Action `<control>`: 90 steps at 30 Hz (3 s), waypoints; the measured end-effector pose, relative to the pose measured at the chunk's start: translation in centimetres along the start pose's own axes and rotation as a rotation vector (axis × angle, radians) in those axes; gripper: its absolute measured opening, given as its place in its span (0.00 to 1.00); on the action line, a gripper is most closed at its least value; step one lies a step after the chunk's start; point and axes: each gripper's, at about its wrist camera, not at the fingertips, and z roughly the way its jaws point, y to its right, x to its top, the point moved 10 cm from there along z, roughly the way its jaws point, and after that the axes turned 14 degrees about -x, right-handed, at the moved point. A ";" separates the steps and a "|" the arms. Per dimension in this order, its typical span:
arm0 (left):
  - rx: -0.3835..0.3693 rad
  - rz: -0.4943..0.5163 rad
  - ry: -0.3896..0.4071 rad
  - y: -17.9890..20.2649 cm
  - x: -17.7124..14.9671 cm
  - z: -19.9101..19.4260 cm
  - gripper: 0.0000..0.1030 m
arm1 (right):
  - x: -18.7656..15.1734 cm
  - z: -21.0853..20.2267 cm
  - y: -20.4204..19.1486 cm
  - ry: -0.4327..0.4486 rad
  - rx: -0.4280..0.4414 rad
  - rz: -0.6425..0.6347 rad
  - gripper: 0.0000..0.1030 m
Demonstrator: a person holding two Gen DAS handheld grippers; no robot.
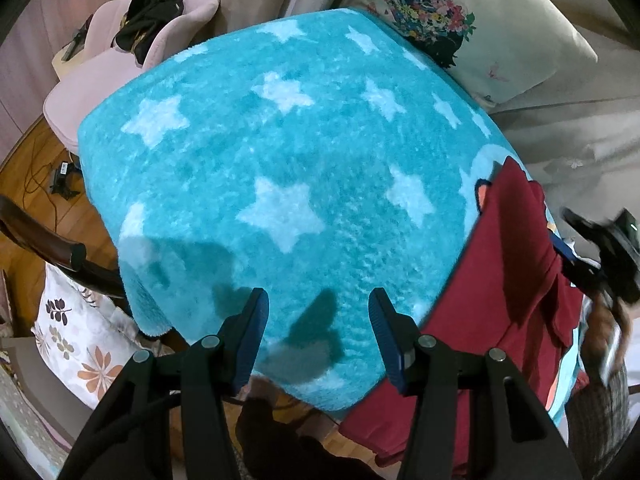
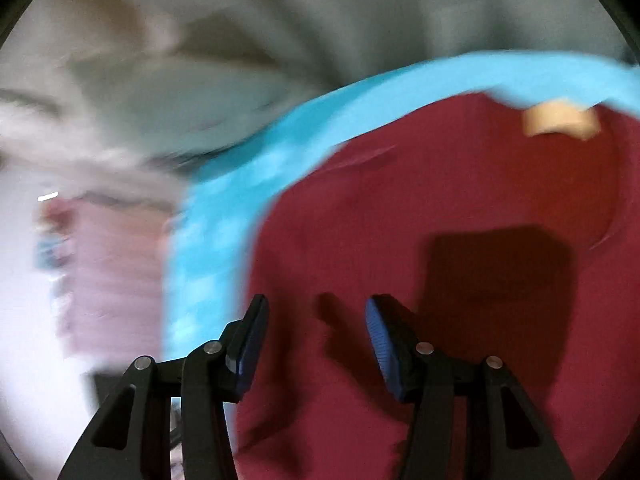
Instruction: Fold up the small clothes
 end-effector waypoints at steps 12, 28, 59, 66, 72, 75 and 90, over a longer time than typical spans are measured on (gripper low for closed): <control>-0.005 -0.025 -0.003 -0.8 0.2 0.3 0.50 | 1.6 -3.4 3.7 0.094 -0.212 -0.040 0.54; 0.006 0.042 -0.014 1.2 0.6 1.4 0.50 | 1.2 -2.6 -0.3 0.201 -0.293 -0.211 0.08; 0.084 -0.121 0.157 -7.6 1.6 -5.9 0.50 | -25.1 10.0 -15.4 -0.094 -0.329 -0.957 0.05; 0.086 -0.144 0.180 -8.5 1.7 -7.1 0.50 | -19.0 8.6 -25.3 0.019 -0.149 -0.887 0.04; 0.078 -0.115 0.176 -7.4 1.6 -7.1 0.50 | -13.4 5.8 -32.2 0.169 -0.059 -0.848 0.04; 0.068 -0.092 0.176 -6.2 1.8 -6.8 0.50 | -11.2 2.8 -29.9 0.181 -0.037 -0.736 0.04; 0.050 0.104 0.132 5.5 -0.7 -3.5 0.50 | -5.8 -14.0 11.3 0.333 -0.280 0.107 0.01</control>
